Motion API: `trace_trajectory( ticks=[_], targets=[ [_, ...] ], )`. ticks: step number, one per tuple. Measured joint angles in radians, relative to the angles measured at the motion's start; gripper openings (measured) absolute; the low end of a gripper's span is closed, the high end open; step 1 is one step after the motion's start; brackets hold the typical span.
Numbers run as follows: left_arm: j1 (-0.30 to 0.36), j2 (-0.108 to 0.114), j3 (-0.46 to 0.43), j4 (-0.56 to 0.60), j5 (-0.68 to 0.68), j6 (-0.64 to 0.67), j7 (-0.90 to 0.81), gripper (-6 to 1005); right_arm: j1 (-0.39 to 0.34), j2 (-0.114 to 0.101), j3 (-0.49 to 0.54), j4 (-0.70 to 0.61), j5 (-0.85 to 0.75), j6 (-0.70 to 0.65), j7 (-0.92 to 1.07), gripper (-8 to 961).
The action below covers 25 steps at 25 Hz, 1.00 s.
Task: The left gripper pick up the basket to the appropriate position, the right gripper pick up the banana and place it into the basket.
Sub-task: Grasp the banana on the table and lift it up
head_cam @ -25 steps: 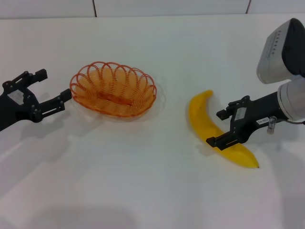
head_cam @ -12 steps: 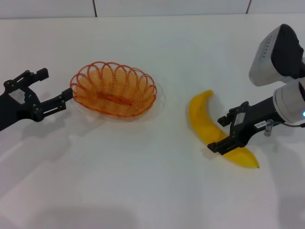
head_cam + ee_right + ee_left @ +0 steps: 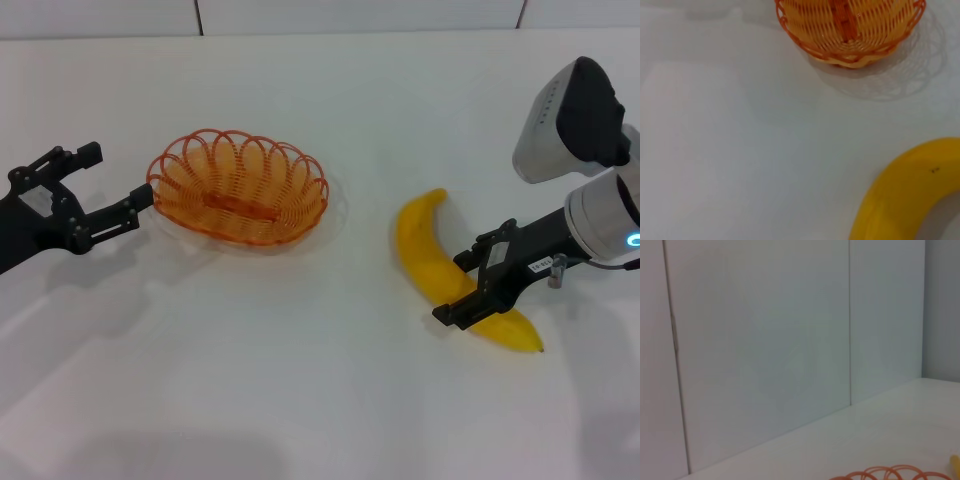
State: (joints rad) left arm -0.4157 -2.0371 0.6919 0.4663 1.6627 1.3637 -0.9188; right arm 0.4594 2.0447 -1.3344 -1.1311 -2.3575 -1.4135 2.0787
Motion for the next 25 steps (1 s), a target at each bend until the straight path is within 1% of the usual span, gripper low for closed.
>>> trace_trajectory(
  ticks=[8, 13, 19, 25],
  targets=[
    [0.000, 0.000, 0.000, 0.000, 0.000, 0.000, 0.000, 883, 0.001, -0.001, 0.009, 0.005, 0.000, 0.001, 0.007, 850],
    [0.000, 0.000, 0.000, 0.000, 0.000, 0.000, 0.000, 883, 0.003, -0.003, 0.010, 0.015, 0.000, -0.003, 0.009, 637],
    [0.005, 0.000, 0.000, 0.000, 0.000, 0.001, 0.000, 883, 0.004, -0.003, 0.011, 0.000, 0.003, -0.009, 0.008, 491],
    [0.010, 0.001, 0.000, 0.000, -0.002, 0.002, 0.000, 883, -0.013, -0.003, 0.014, -0.071, 0.012, -0.015, 0.009, 495]
  ],
)
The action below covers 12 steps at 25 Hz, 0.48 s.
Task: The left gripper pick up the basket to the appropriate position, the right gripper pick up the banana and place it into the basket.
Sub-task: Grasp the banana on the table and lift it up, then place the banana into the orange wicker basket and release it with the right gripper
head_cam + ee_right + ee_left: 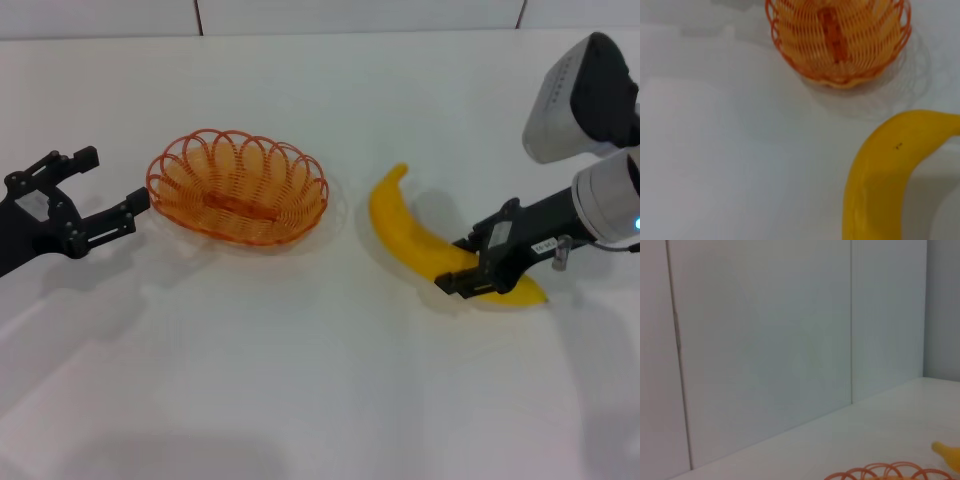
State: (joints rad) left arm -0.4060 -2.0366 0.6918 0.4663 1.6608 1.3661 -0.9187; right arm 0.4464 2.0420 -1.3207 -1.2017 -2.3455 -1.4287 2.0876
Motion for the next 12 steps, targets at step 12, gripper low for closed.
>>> trace_trajectory(
  ticks=[12],
  targets=[
    [0.002, 0.000, 0.000, 0.000, -0.006, 0.000, 0.002, 883, 0.022, 0.003, -0.052, -0.147, 0.127, 0.039, -0.035, 502]
  ],
)
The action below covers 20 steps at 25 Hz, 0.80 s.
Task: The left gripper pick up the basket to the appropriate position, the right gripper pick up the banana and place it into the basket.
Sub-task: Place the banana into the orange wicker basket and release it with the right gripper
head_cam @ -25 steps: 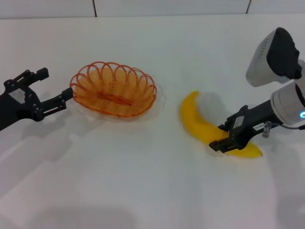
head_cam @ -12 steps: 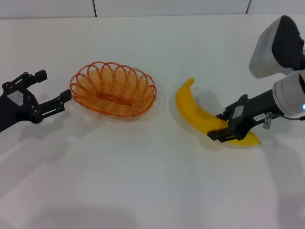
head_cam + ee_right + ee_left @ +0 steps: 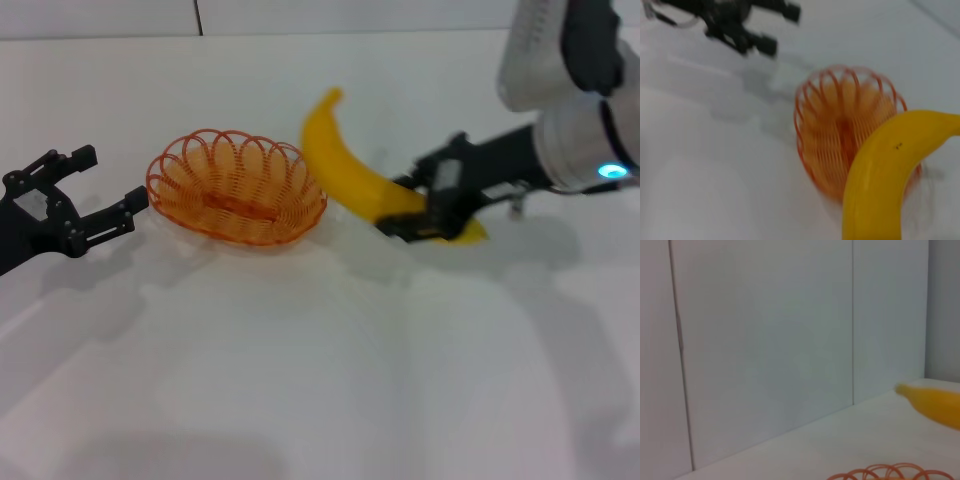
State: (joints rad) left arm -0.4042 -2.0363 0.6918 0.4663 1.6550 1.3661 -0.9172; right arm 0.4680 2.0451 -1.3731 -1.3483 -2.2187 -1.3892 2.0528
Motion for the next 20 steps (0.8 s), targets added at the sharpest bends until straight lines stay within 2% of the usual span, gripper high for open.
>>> trace_trajectory(
  ticks=[6, 13, 20],
  targets=[
    [-0.005, -0.002, 0.000, 0.000, 0.000, -0.001, 0.000, 883, 0.092, 0.001, -0.130, 0.030, 0.044, 0.148, 0.001, 505],
    [-0.021, -0.002, 0.000, -0.019, 0.003, -0.001, 0.005, 884, 0.269, 0.003, -0.295, 0.210, 0.079, 0.331, 0.034, 510],
    [-0.041, -0.002, 0.000, -0.041, 0.006, 0.000, 0.020, 884, 0.328, 0.004, -0.368, 0.300, 0.080, 0.452, 0.058, 514]
  ],
)
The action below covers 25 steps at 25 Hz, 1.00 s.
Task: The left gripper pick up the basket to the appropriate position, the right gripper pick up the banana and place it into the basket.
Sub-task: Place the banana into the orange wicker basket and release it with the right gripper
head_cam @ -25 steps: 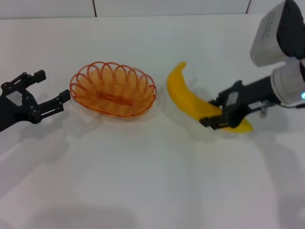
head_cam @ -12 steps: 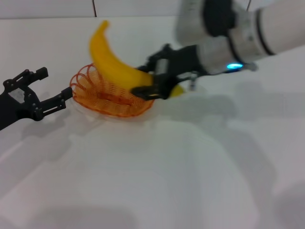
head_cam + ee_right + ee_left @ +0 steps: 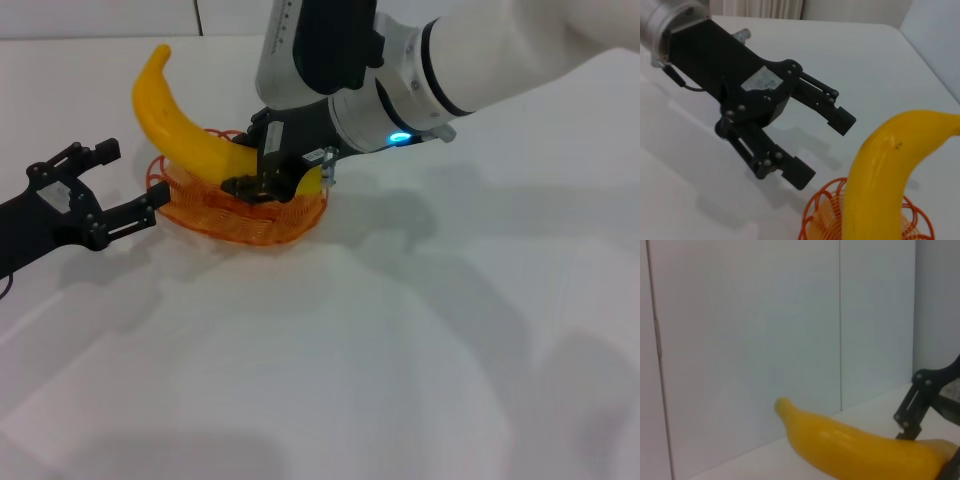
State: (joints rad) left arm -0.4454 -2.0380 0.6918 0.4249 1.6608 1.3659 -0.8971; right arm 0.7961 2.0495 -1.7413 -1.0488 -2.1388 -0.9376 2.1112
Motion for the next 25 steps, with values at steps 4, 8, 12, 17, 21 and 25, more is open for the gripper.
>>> trace_trajectory(
  ticks=[4, 8, 12, 17, 21, 25],
  targets=[
    [-0.001, -0.001, 0.000, 0.000, 0.000, -0.001, 0.002, 884, 0.012, 0.000, -0.017, 0.028, 0.000, 0.026, 0.004, 516],
    [-0.001, -0.001, 0.000, 0.000, 0.001, -0.001, 0.003, 884, 0.027, 0.000, -0.027, 0.063, 0.001, 0.041, 0.001, 519],
    [-0.002, -0.001, 0.000, 0.000, 0.001, -0.001, 0.003, 884, 0.033, 0.000, -0.035, 0.076, 0.001, 0.059, 0.002, 521],
    [-0.002, -0.001, 0.000, 0.000, 0.001, 0.000, 0.003, 884, 0.033, 0.000, -0.035, 0.076, 0.001, 0.061, 0.001, 524],
    [-0.003, -0.001, 0.000, 0.000, 0.001, 0.002, 0.003, 884, 0.030, 0.000, -0.035, 0.076, 0.001, 0.062, -0.001, 526],
    [-0.003, -0.001, 0.000, 0.000, 0.001, 0.003, 0.003, 884, 0.025, 0.000, -0.035, 0.064, 0.000, 0.051, -0.008, 617]
  ],
)
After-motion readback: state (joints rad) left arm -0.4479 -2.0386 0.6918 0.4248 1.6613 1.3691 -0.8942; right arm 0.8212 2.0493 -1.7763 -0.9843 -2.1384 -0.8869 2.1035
